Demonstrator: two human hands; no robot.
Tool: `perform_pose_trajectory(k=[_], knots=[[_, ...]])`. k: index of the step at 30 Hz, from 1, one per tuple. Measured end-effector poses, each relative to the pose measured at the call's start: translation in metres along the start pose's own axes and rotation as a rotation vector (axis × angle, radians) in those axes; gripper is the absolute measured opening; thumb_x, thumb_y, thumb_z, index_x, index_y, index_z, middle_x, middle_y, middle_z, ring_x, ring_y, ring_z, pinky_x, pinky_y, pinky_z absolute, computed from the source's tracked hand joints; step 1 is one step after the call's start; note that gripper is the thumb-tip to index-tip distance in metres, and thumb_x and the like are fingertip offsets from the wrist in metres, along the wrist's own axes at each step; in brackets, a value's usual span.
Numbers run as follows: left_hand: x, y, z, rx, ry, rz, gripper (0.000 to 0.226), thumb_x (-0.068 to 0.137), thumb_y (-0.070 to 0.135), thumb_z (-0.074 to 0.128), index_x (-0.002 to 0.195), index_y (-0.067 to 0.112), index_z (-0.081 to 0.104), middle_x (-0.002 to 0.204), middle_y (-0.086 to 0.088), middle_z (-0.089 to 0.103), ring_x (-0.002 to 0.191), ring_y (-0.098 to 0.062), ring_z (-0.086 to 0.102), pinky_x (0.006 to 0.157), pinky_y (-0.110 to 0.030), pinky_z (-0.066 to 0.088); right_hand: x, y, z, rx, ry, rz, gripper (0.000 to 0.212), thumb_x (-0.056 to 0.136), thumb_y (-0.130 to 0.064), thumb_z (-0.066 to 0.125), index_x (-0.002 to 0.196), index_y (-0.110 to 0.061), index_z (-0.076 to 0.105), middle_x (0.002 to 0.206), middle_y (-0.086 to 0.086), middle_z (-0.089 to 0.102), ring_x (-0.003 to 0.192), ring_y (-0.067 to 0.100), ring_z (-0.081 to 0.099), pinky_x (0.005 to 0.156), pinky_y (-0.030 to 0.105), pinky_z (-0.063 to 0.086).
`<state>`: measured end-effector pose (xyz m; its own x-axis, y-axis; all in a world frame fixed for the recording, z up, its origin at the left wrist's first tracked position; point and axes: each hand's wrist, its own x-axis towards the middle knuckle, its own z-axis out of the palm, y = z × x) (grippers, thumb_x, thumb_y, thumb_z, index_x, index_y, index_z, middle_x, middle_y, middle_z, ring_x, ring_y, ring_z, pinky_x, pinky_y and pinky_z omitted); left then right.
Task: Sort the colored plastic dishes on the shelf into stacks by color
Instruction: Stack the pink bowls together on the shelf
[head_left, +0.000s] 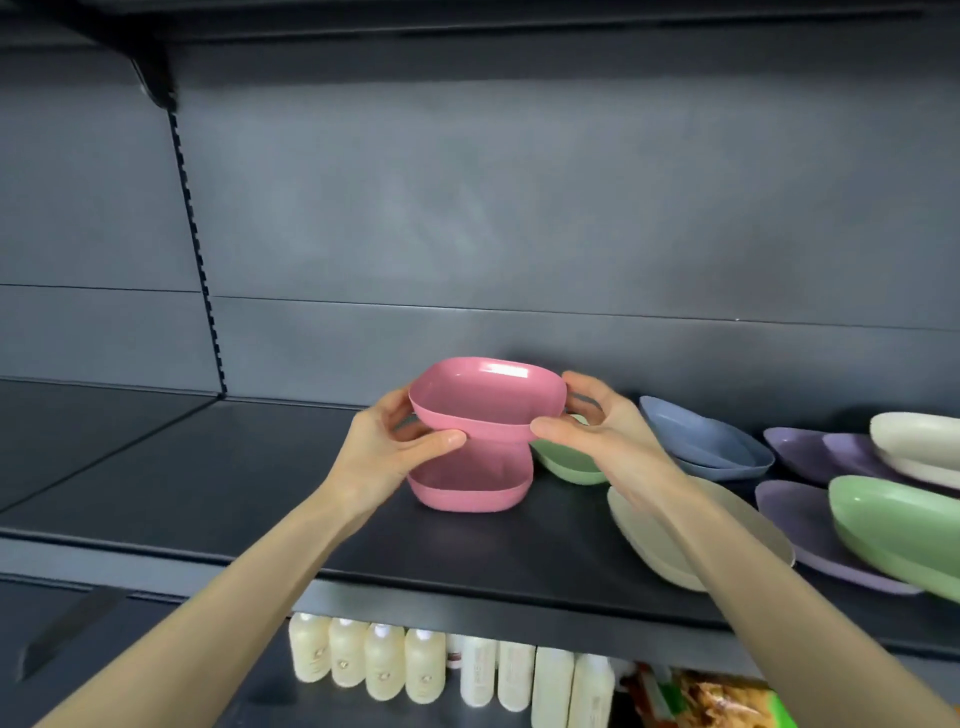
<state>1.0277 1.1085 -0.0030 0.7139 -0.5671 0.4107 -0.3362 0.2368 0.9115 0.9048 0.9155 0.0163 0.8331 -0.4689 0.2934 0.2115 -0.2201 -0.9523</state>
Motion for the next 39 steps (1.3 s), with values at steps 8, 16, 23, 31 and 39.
perform_pose_trajectory(k=[8,16,23,31,39], knots=[[-0.004,-0.033,-0.027,0.070,-0.020,-0.006,0.052,0.077,0.001,0.073,0.124,0.015,0.057,0.113,0.008,0.068,0.104,-0.002,0.064,0.079,-0.010,0.048,-0.006,0.029,0.028,-0.039,-0.033,0.036,0.034,0.082,-0.006,0.069,0.105,-0.028,0.058,0.105,-0.017,0.066,0.095,-0.013,0.061,0.082,0.007,0.047],[-0.002,-0.064,-0.034,0.260,-0.064,-0.065,0.079,0.064,0.049,0.075,0.135,0.024,0.048,0.123,0.018,0.061,0.118,0.004,0.053,0.101,-0.022,0.040,-0.008,0.059,0.032,-0.063,0.015,-0.009,0.034,0.088,-0.002,0.062,0.122,-0.006,0.059,0.116,-0.002,0.067,0.101,-0.004,0.062,0.087,0.008,0.045],[0.001,-0.073,-0.035,0.309,-0.119,-0.119,0.084,0.061,0.054,0.077,0.131,0.015,0.053,0.118,0.009,0.066,0.110,-0.003,0.061,0.104,-0.034,0.045,-0.004,0.076,0.034,-0.154,0.009,-0.069,0.031,0.090,-0.006,0.061,0.112,-0.028,0.060,0.115,-0.015,0.064,0.108,-0.006,0.057,0.095,0.011,0.042],[0.002,-0.074,-0.033,0.275,-0.130,-0.124,0.071,0.063,0.045,0.078,0.126,0.023,0.054,0.114,0.012,0.068,0.106,-0.002,0.063,0.100,-0.028,0.046,0.000,0.084,0.033,-0.195,0.002,-0.069,0.038,0.090,-0.005,0.061,0.128,-0.006,0.057,0.128,0.001,0.060,0.119,0.010,0.055,0.098,0.012,0.042],[0.002,-0.078,-0.033,0.296,-0.086,-0.120,0.055,0.083,0.026,0.070,0.131,0.026,0.044,0.109,0.024,0.061,0.101,0.012,0.060,0.097,-0.017,0.043,0.001,0.087,0.032,-0.199,0.000,-0.077,0.034,0.088,-0.004,0.063,0.121,-0.010,0.062,0.127,0.001,0.061,0.117,0.008,0.056,0.094,0.009,0.042]])
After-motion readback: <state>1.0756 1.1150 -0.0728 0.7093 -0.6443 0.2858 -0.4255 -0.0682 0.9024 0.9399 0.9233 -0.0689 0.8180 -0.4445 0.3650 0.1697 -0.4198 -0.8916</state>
